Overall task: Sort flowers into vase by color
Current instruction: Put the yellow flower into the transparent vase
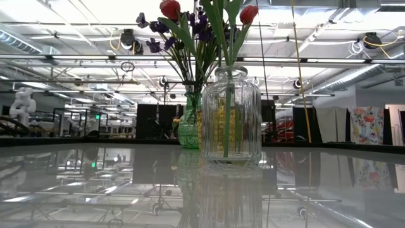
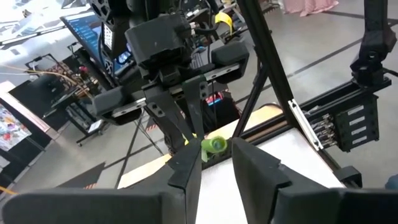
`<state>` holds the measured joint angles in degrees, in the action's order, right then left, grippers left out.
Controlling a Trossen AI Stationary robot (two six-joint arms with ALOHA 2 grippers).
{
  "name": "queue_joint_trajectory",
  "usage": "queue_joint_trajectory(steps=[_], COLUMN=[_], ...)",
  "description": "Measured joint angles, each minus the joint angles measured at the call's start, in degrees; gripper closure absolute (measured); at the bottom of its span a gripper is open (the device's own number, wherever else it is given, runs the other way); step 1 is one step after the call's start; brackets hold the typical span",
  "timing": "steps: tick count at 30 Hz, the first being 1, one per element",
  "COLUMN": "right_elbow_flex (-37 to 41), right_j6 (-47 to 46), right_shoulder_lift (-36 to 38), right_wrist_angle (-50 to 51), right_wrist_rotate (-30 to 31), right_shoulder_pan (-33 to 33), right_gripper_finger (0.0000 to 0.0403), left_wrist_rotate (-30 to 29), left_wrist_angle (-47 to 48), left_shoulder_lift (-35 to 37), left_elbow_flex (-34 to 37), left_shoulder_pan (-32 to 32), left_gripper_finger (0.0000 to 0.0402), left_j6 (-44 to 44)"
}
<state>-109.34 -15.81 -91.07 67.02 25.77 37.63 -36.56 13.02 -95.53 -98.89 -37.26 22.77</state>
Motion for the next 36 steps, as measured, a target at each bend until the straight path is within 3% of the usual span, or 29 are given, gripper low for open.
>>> queue_joint_trajectory(steps=[11,22,29,36], right_elbow_flex=[0.0,0.0,0.0,0.1], right_j6=[0.1,0.7,1.5,-1.7], right_shoulder_lift=[0.0,0.0,1.5,5.9], right_wrist_angle=[-0.2,-0.9,-2.0,-1.3], right_wrist_rotate=[0.0,0.7,3.7,16.1], right_shoulder_pan=[0.0,0.1,2.7,9.1], right_gripper_finger=[0.0397,0.0390,0.0301,0.0204], left_wrist_rotate=[0.0,0.0,-0.6,-0.8], left_wrist_angle=[-0.7,-0.5,1.0,1.3], left_shoulder_lift=[0.0,0.0,0.9,6.8], left_elbow_flex=[0.0,0.0,0.0,0.0], left_shoulder_pan=[0.0,0.0,0.0,-1.6], left_gripper_finger=[0.0308,0.0392,0.0383,0.0383], left_j6=[-0.1,0.1,0.1,0.1])
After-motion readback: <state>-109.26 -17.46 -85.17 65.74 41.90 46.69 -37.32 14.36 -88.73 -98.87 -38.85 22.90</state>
